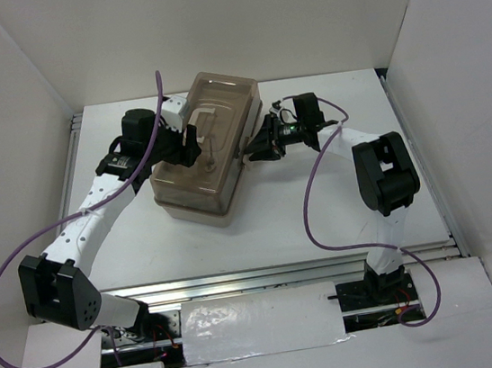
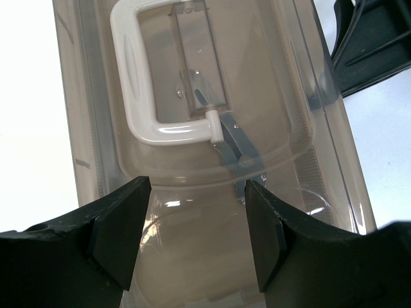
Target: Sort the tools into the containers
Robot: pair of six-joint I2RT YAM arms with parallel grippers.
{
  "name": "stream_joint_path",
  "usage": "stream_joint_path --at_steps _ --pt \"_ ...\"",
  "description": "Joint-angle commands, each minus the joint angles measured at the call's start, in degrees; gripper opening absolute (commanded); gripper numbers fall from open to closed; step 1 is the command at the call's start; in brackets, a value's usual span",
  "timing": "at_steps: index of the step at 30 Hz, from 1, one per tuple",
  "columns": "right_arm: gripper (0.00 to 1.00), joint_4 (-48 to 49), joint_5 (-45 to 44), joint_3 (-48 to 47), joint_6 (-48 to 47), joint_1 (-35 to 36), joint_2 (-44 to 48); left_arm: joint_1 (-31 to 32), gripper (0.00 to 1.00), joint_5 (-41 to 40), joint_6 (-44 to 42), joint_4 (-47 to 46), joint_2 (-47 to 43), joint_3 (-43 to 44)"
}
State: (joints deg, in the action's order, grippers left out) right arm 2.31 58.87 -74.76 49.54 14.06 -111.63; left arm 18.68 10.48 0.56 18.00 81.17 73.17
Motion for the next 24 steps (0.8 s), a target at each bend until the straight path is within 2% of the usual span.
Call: stream_joint_path --at_steps 1,10,15,24 --pt "0.49 -2.57 -6.40 2.69 -1.99 -1.32 -1.39 -0.40 0.73 0.07 1.90 1.60 1.80 -1.27" --pt "0.30 -2.57 -8.34 0.67 -0.67 -0.79 -2.27 -0.31 0.73 0.07 1.90 1.60 2.07 -1.27" --pt "0.28 -2.57 -8.95 1.46 -0.32 -0.97 -2.27 -0.31 0.73 0.24 1.90 1.51 1.98 -1.62" --pt "0.30 6.29 -7.46 2.34 4.86 -0.44 -4.99 -0.31 0.73 1.38 1.73 1.34 2.50 -2.59"
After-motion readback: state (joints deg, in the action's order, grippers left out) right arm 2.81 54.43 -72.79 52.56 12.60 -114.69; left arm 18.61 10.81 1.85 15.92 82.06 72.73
